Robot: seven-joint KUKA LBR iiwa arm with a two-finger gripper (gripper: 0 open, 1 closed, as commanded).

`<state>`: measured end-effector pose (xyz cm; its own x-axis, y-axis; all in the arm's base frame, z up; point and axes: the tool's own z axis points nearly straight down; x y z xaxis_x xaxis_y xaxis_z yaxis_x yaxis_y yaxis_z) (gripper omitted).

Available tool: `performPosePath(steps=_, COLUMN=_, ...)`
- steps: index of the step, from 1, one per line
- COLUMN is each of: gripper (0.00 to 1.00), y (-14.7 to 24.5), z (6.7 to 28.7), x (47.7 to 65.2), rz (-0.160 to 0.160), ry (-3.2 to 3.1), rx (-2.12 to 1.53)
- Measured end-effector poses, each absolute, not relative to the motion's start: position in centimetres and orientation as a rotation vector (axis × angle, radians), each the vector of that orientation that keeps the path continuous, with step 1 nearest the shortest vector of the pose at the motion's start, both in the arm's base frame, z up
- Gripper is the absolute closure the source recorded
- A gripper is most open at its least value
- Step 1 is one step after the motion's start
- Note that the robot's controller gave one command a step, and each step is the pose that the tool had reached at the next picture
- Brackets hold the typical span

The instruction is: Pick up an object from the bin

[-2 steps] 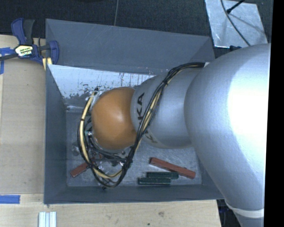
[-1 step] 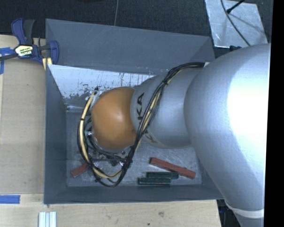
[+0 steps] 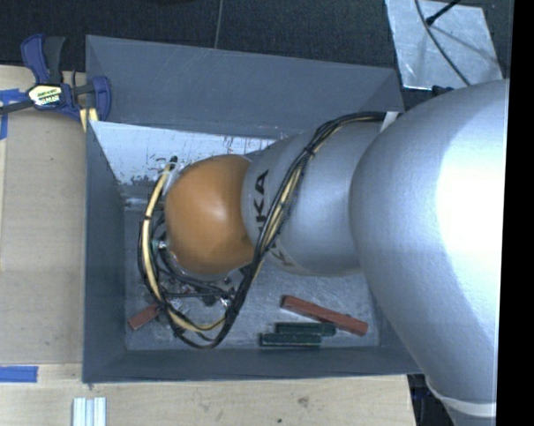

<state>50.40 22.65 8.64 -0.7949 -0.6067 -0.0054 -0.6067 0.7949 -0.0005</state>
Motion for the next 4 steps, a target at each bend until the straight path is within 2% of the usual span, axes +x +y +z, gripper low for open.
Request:
performPosePath(steps=1, gripper=1.00, y=24.3, z=6.9, x=52.5, rz=0.000, ry=2.943, rx=-1.090)
performPosePath(steps=2, gripper=0.00, y=24.2, z=7.0, x=52.4, rz=-0.004, ry=2.948, rx=-1.087)
performPosePath(steps=3, gripper=1.00, y=24.3, z=7.0, x=52.5, rz=0.000, ry=2.947, rx=-1.086)
performPosePath(steps=4, gripper=1.00, y=22.8, z=18.0, x=58.1, rz=0.001, ry=2.844, rx=-1.323)
